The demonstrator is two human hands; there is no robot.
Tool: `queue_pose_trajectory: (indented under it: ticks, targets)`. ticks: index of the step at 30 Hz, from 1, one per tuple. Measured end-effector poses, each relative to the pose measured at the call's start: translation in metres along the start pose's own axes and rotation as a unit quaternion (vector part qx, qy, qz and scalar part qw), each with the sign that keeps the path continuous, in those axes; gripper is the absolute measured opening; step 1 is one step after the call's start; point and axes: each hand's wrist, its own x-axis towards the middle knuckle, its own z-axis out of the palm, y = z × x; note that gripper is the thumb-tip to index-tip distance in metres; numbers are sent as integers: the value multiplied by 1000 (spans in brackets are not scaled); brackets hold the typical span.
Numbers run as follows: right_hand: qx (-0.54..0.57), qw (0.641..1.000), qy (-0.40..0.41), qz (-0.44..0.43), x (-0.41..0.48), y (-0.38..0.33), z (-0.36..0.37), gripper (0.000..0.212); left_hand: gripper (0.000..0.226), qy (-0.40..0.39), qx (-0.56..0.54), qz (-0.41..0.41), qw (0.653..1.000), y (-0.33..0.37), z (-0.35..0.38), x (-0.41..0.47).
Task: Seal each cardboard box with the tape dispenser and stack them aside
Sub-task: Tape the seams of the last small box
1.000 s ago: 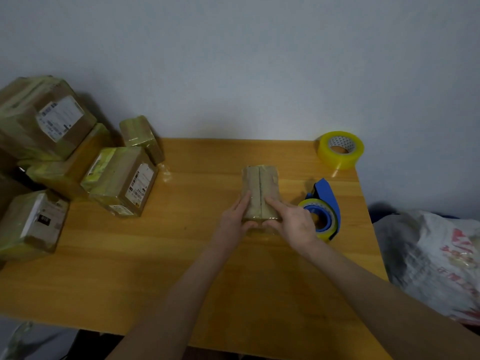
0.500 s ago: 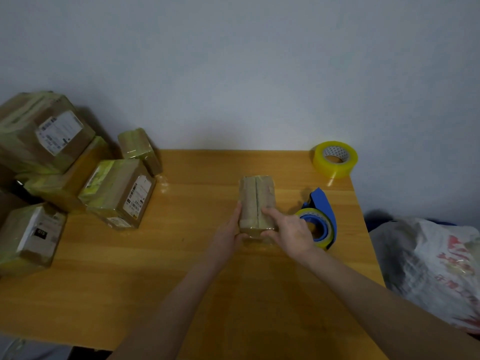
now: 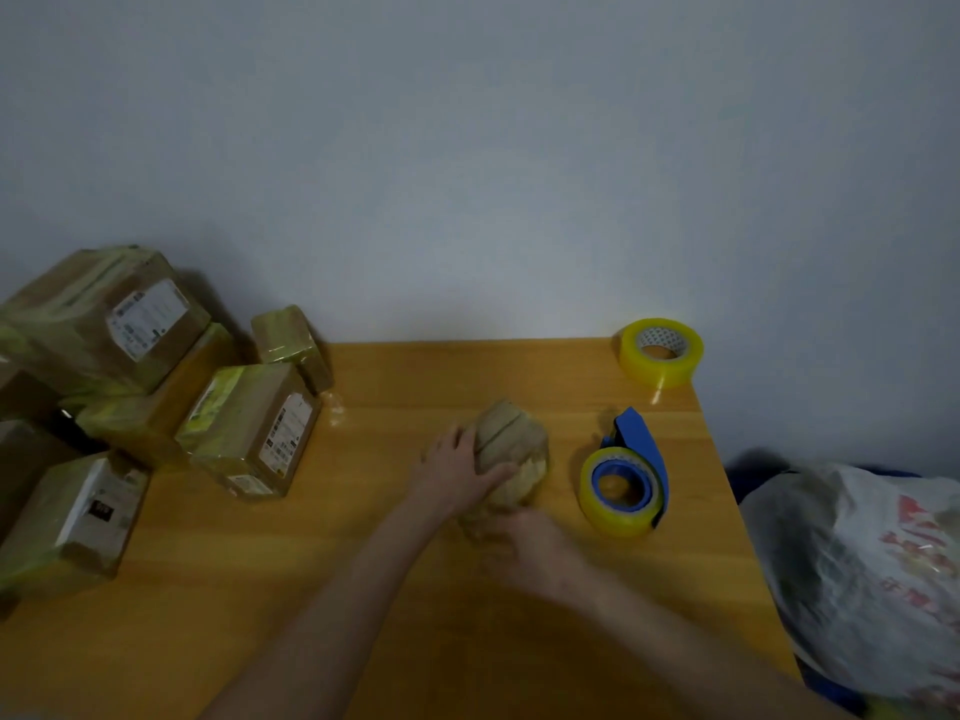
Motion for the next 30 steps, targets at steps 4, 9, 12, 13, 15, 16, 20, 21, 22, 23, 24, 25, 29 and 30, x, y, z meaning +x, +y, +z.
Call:
queue_pose_trajectory:
  ticks: [4, 9, 12, 13, 15, 16, 20, 21, 22, 23, 24, 25, 29, 30]
  targets:
    - [-72, 992, 91, 57, -11, 13, -23, 23, 106, -29, 165, 94, 981, -5, -1, 3]
    - [-80, 976, 154, 131, -4, 42, -72, 62, 82, 28, 271, 263, 925, -11, -1, -1]
    - [-20, 985, 77, 155, 1, 45, -66, 75, 68, 146, 83, 135, 977, -6, 5, -10]
    - [0, 985, 65, 159, 1, 45, -59, 70, 60, 168, -10, 67, 983, -1, 9, -14]
    - [-2, 984, 72, 165, 1, 43, -48, 58, 56, 138, -181, -31, 973, 11, 18, -23]
    - [-16, 983, 81, 163, 1, 42, -44, 54, 61, 101, -236, -45, 965, 15, 24, -27]
    - [-25, 984, 105, 139, -4, 42, -41, 36, 62, 67, -298, 6, 952, 19, 31, -30]
    - [-28, 985, 100, 138, -5, 43, -43, 35, 57, 75, -300, 28, 951, 19, 29, -29]
    - [-38, 985, 93, 138, -7, 46, -46, 36, 52, 87, -290, 43, 952, 19, 28, -28]
    - [-53, 984, 94, 141, -8, 51, -50, 37, 48, 105, -262, 50, 958, 20, 28, -27]
    - [-67, 981, 107, 150, -9, 56, -57, 41, 44, 122, -216, 55, 967, 23, 29, -27]
    - [-74, 974, 125, 171, -9, 62, -63, 45, 45, 128, -151, 62, 978, 26, 31, -27]
    - [-71, 936, 128, 320, -13, 97, -85, 67, 80, 55, 56, 95, 992, 36, 50, -26]
    - [-67, 929, 108, 347, -13, 105, -86, 69, 81, 50, 65, 95, 992, 37, 51, -24]
